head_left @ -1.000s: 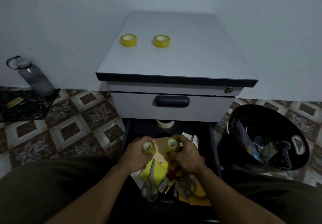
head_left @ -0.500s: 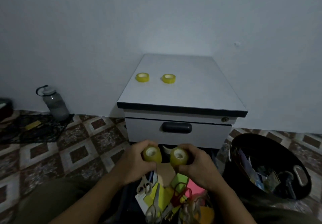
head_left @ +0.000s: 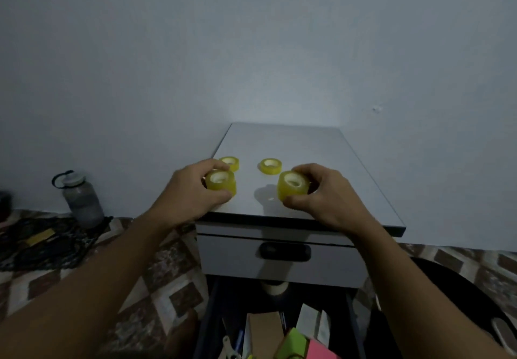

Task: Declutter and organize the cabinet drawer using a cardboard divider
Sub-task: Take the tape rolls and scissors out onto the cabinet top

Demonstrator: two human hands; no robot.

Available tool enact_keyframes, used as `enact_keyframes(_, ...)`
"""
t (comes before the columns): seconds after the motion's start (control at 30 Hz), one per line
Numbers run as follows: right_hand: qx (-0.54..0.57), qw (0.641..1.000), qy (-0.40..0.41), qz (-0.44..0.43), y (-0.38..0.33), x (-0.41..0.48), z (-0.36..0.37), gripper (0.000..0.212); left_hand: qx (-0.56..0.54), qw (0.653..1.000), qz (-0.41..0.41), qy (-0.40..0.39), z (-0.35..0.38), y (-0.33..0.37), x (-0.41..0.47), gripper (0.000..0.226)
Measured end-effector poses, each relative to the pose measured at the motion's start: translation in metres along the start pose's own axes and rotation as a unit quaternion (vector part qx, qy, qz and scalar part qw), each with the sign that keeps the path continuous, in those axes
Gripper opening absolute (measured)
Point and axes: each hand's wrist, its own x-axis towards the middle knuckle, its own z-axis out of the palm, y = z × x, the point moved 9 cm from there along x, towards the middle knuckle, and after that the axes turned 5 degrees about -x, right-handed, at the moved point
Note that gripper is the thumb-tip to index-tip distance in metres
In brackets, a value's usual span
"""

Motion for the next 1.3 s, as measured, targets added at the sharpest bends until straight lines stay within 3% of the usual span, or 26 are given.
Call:
enact_keyframes(0.13, -0.037, 0.999, -0.026, 0.022, 0.013, 0.041, 0.028, 0.055, 0.045, 0.998, -0.03, -0.018, 0.014, -0.031, 0.033, 0.047)
enact_keyframes(0.37, -0.016, 0.999, -0.025, 0.044, 0.027, 0.065, 0.057, 0.058, 0.023, 1.0, -0.004, 0.01, 0.017, -0.047, 0.046, 0.052)
enact_keyframes(0.6, -0.041, 0.998, -0.002, 0.05, 0.036, 0.069, 0.054, 0.068, -0.02, 0.998, 0.007, 0.065, 0.009, -0.054, 0.037, 0.042)
enact_keyframes(1.3, -0.052, 0.997, 0.01, 0.054, 0.048, 0.056, 0.034, 0.067, -0.006, 0.997, -0.01, 0.074, 0.006, -0.052, 0.031, 0.052)
